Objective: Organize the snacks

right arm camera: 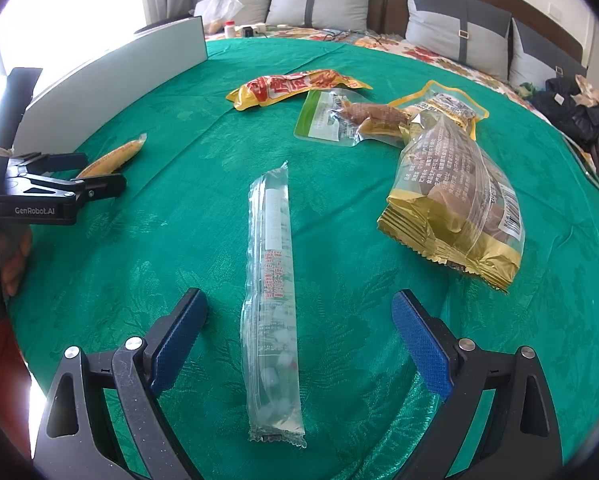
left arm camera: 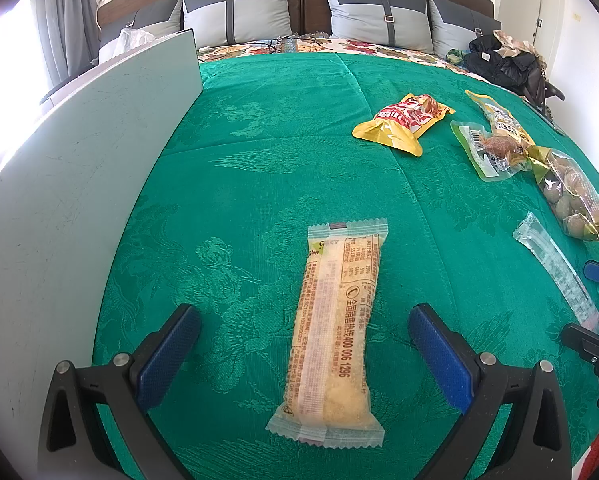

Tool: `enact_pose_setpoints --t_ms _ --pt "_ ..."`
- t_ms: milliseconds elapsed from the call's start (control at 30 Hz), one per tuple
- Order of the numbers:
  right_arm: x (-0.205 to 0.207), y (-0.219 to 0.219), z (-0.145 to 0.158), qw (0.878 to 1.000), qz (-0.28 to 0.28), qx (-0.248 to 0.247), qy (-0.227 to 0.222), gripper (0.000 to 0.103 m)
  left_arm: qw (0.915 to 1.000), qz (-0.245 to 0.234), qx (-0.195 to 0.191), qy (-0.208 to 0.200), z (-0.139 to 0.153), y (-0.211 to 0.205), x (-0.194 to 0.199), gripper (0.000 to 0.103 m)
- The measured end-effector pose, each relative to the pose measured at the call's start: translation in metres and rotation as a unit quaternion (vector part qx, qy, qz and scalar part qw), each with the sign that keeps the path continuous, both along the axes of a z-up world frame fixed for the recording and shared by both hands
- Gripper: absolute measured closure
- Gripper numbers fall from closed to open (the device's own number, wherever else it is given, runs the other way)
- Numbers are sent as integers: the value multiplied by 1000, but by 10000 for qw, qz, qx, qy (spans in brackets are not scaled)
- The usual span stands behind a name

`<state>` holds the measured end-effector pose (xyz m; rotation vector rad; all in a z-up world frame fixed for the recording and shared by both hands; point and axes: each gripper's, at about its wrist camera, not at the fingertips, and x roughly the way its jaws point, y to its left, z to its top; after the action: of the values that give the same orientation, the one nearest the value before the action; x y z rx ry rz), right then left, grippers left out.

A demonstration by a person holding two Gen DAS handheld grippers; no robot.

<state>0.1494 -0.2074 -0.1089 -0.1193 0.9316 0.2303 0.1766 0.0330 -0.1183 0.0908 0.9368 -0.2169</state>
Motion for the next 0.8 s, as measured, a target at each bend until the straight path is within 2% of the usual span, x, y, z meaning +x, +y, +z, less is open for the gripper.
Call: enact_pose_setpoints --t_ms 433,500,600,633,700,767,800 --pt "-1 -1 0 10000 1 3 3 7 10000 -8 -11 21 0 0 0 0" --pt "-1 -1 0 10000 -1 5 6 7 9997 -163 25 182 2 0 3 0" --pt "-4 -2 1 10000 -2 3 54 7 9958 -493 153 757 5 -1 13 1" --pt "-3 -2 2 9999 -4 -12 142 7 9944 -543 149 898 7 -2 15 2" --pt "6 0 5 9984 -13 -103 561 7 9927 -657 154 995 11 -7 17 11" --pt "16 2 8 9944 -12 -195 1034 8 9917 -730 326 1005 12 -15 14 25" --pt "19 2 10 9931 5 -163 1160 11 9916 -770 297 997 14 -19 13 29"
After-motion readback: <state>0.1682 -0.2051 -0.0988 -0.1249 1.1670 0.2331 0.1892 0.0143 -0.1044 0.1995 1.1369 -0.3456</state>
